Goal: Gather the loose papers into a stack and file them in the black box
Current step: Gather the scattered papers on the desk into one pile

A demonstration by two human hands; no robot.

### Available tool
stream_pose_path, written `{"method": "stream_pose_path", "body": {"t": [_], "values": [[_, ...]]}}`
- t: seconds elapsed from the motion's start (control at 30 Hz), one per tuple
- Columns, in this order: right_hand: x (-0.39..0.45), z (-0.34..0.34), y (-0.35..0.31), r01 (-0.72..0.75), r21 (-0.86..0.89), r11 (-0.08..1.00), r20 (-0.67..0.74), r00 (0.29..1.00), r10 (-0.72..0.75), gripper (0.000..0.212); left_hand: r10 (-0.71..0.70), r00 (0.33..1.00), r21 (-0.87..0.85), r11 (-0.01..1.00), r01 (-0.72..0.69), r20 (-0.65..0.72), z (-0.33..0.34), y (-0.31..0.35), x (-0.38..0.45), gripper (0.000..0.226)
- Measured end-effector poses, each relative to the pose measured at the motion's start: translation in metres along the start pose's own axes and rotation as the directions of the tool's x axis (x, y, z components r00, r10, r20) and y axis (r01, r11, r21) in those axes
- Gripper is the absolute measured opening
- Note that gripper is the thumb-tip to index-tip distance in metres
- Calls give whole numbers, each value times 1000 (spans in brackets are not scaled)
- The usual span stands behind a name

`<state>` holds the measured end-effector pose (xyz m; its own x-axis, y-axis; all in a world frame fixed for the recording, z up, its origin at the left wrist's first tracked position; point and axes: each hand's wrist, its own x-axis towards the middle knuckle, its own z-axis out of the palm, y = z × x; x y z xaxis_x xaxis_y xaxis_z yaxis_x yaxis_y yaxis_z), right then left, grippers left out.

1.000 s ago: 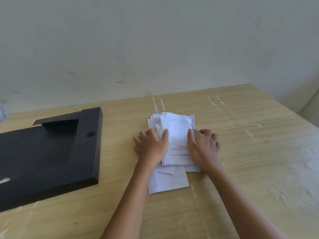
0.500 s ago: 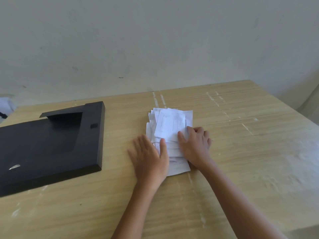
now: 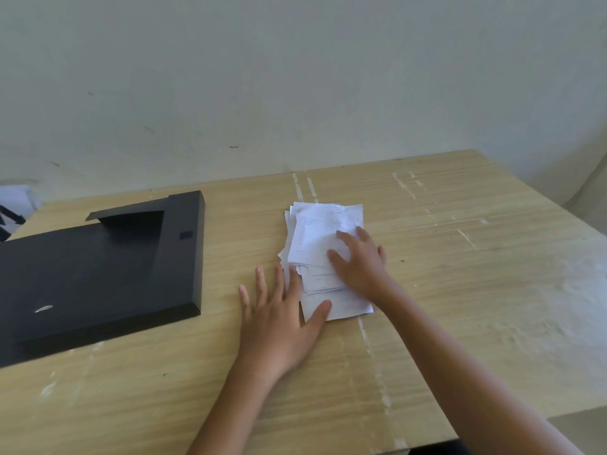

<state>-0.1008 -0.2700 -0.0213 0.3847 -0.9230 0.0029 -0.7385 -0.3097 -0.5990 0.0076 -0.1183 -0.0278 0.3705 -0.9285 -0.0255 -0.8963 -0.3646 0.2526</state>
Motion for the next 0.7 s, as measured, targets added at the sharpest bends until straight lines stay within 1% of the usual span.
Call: {"method": "stream_pose_path", "body": {"t": [0.07, 0.13, 0.2, 0.27, 0.3, 0.33, 0.37, 0.43, 0.47, 0.5, 0.57, 0.6, 0.67, 0.7], "values": [[1, -5, 6, -29, 32, 999, -71, 997, 32, 56, -57, 997, -110, 993, 51, -52, -4, -8, 6, 87], [1, -8, 16, -63, 16, 998, -145, 987, 64, 50, -139, 987, -152, 980, 125, -85, -5, -15, 15, 85], [-2, -6, 20, -61, -65, 996, -131, 990, 52, 50, -145, 987, -84, 987, 139, -63, -2, -13, 25, 82], [-7, 3, 19, -25, -149, 988, -95, 995, 11, 60, -85, 996, -20, 996, 84, -32, 5, -3, 33, 76], [-9, 6, 19, -20, -157, 987, -101, 995, 4, 63, -72, 997, -24, 997, 71, -31, 7, 2, 35, 73], [-9, 7, 21, -19, -145, 989, -124, 992, 1, 64, -83, 995, -53, 995, 80, -58, 6, 6, 38, 69], [-9, 7, 22, -22, -118, 993, -153, 988, 3, 64, -110, 986, -95, 991, 99, -122, 3, 8, 40, 63], [-5, 4, 25, -31, -45, 999, -214, 977, 20, 66, -186, 937, -202, 971, 129, -295, -6, 10, 48, 52], [-3, 3, 25, -40, -29, 999, -230, 973, 32, 68, -226, 906, -270, 954, 131, -358, -11, 12, 55, 50], [-1, 2, 25, -51, -34, 998, -237, 971, 41, 69, -264, 882, -346, 930, 125, -391, -17, 15, 64, 49], [-1, 3, 25, -60, -62, 996, -232, 972, 45, 66, -345, 847, -494, 862, 114, -405, -30, 21, 86, 48], [-1, 3, 25, -57, -63, 996, -227, 973, 41, 62, -382, 832, -539, 834, 122, -402, -37, 24, 98, 51], [-2, 3, 26, -54, -56, 997, -219, 975, 41, 50, -416, 819, -553, 819, 150, -394, -49, 26, 115, 60], [-3, 3, 26, -56, -58, 997, -221, 974, 42, 46, -407, 828, -540, 827, 155, -385, -52, 25, 121, 64]]}}
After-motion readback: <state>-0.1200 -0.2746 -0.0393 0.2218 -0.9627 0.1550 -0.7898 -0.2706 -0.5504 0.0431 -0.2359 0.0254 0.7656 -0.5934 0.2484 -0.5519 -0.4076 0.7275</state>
